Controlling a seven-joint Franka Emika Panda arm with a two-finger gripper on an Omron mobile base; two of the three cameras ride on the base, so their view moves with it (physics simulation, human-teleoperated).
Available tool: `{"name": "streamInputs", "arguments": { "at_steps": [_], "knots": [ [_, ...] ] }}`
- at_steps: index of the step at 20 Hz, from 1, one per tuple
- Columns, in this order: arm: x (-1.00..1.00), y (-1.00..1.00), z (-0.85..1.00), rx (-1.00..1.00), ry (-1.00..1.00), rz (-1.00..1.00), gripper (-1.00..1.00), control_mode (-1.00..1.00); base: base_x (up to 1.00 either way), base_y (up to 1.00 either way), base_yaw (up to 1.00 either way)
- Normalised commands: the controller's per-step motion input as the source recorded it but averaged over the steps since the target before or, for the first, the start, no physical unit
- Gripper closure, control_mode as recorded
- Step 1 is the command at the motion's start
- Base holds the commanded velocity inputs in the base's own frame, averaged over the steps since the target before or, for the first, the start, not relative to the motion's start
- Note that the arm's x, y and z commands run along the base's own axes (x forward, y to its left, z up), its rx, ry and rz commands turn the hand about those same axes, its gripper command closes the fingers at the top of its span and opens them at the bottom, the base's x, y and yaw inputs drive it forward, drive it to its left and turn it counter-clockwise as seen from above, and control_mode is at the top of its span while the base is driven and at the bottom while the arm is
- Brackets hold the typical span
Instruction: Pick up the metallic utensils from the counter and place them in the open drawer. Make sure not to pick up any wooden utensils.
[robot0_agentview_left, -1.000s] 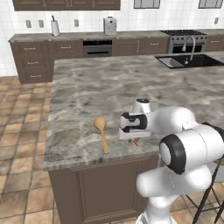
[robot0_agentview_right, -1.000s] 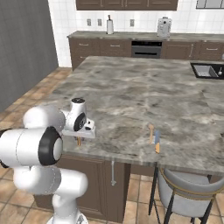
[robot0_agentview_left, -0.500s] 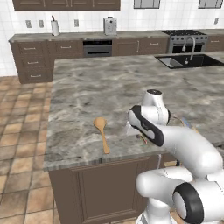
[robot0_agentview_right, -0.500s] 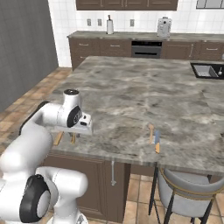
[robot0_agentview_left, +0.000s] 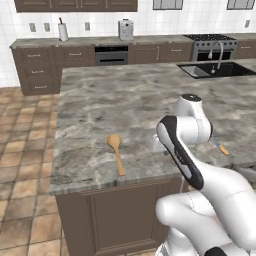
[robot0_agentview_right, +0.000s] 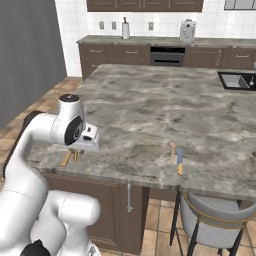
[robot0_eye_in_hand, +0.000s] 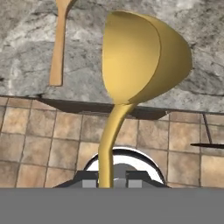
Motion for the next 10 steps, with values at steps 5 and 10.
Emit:
{"name": "streamInputs", "arguments": {
  "at_steps": [5, 10],
  "knots": [
    [-0.50, 0.00, 0.48, 0.00, -0.19, 0.00, 1.00, -1.00, 0.00, 0.00, 0.00],
    [-0.36, 0.00, 0.50, 0.04, -0.18, 0.00, 1.00, -1.00, 0.00, 0.00, 0.00]
  ]
}}
